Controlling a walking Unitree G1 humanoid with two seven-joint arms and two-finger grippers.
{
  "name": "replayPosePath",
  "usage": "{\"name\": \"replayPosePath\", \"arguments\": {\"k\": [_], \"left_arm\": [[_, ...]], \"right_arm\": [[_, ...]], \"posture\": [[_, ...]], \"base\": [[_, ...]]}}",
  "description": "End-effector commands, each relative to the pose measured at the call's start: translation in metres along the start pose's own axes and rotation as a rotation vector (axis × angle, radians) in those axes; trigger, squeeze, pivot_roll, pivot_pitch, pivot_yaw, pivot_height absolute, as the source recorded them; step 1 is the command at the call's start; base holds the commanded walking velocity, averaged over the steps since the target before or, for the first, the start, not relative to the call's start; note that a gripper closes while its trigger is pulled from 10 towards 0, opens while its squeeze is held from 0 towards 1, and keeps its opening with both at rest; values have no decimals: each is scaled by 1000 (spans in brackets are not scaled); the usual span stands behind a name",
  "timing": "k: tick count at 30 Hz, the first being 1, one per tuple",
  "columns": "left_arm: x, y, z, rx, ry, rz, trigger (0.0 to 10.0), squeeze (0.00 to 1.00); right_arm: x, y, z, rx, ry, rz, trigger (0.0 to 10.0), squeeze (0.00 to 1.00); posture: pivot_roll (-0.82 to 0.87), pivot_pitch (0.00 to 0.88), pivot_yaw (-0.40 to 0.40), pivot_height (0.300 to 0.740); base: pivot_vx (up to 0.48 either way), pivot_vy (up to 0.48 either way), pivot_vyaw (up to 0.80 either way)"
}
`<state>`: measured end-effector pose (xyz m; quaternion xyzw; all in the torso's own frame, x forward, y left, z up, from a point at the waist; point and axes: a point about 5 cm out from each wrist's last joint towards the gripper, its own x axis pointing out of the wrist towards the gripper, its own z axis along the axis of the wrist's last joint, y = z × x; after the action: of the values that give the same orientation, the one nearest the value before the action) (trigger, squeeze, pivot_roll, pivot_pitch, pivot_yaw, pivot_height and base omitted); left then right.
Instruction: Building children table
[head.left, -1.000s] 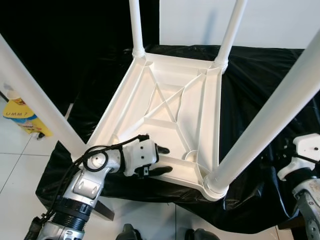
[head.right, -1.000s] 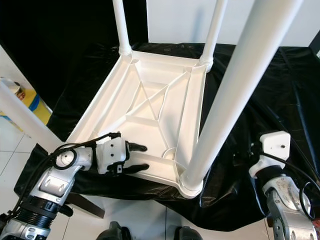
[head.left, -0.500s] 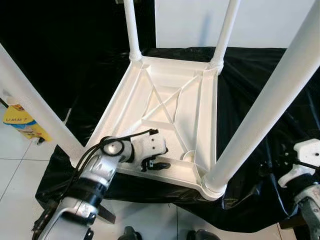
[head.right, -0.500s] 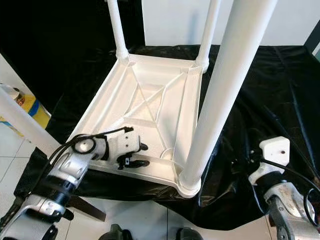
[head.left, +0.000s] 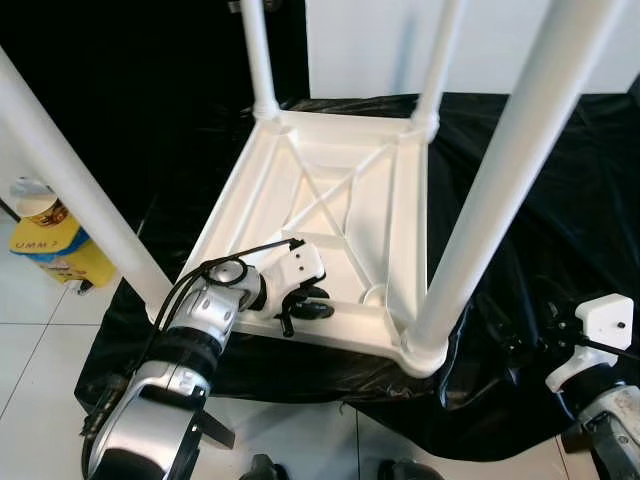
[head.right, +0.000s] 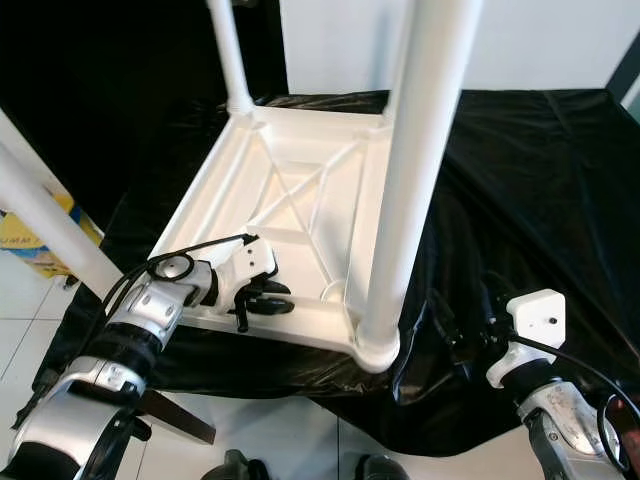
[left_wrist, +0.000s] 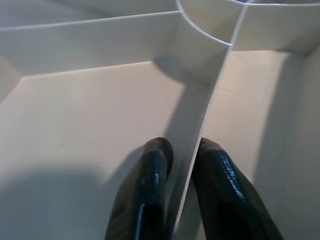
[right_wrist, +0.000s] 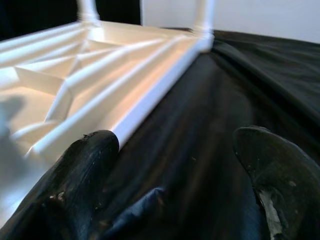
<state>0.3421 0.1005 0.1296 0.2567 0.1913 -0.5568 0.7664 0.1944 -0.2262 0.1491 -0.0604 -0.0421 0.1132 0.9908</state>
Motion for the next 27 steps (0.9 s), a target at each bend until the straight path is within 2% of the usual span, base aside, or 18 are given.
{"name": "replayPosePath", "arguments": {"k": [1,6,12,13,16,17,18,19,20,21,22,24,25,26,27], "left_arm": [[-17,36,-8,-55,28,664,10000,0],[-15,37,-3,-41,13,659,10000,0],[-10,36,2,-59,-29,612,10000,0],[-9,35,3,-91,-56,591,10000,1000],[-8,32,7,-93,-105,545,10000,1000],[-8,31,9,-69,-115,536,10000,1000],[-8,31,9,-69,-115,536,10000,1000],[-9,28,13,-38,-141,513,10000,424],[-9,28,13,-38,-141,513,10000,424],[-10,25,15,-21,-167,497,10000,0],[-10,25,15,-21,-167,497,10000,0],[-18,18,23,-12,-266,457,10000,0],[-18,18,23,-12,-266,457,10000,0],[-23,13,27,-7,-320,431,10000,0],[-23,13,27,-7,-320,431,10000,0]], "right_arm": [[-1,3,2,-9,-10,-4,10000,0],[-5,1,1,-15,-5,-18,10000,0],[-13,-1,1,-32,23,33,10000,0],[-14,-1,1,-33,28,47,10000,0],[-16,-2,1,-27,39,71,10000,0],[-18,-3,1,-25,53,91,10000,1000],[-18,-3,1,-25,53,91,10000,1000],[-21,-3,0,-32,66,115,10000,1000],[-21,-3,0,-32,66,115,10000,1000],[-23,-3,0,-36,75,131,10000,1000],[-23,-3,0,-36,75,131,10000,1000],[-24,-3,-1,-47,88,174,10000,980],[-24,-3,-1,-47,88,174,10000,980],[-21,-1,0,-46,89,206,10000,0],[-21,-1,0,-46,89,206,10000,0]], "posture": [[-154,108,46,740],[-161,104,47,740],[-177,96,58,740],[-179,95,60,740],[-183,91,65,740],[-183,87,65,740],[-183,87,65,740],[-184,85,65,740],[-184,85,65,740],[-184,80,64,740],[-184,80,64,740],[-182,76,64,740],[-182,76,64,740],[-173,67,61,740],[-173,67,61,740]], "base": [[0,0,0],[0,0,0],[0,0,0],[0,0,0],[0,0,0],[0,0,0],[0,0,0],[0,0,0],[0,0,0],[0,0,0],[0,0,0],[0,0,0],[0,0,0],[0,0,0],[0,0,0]]}}
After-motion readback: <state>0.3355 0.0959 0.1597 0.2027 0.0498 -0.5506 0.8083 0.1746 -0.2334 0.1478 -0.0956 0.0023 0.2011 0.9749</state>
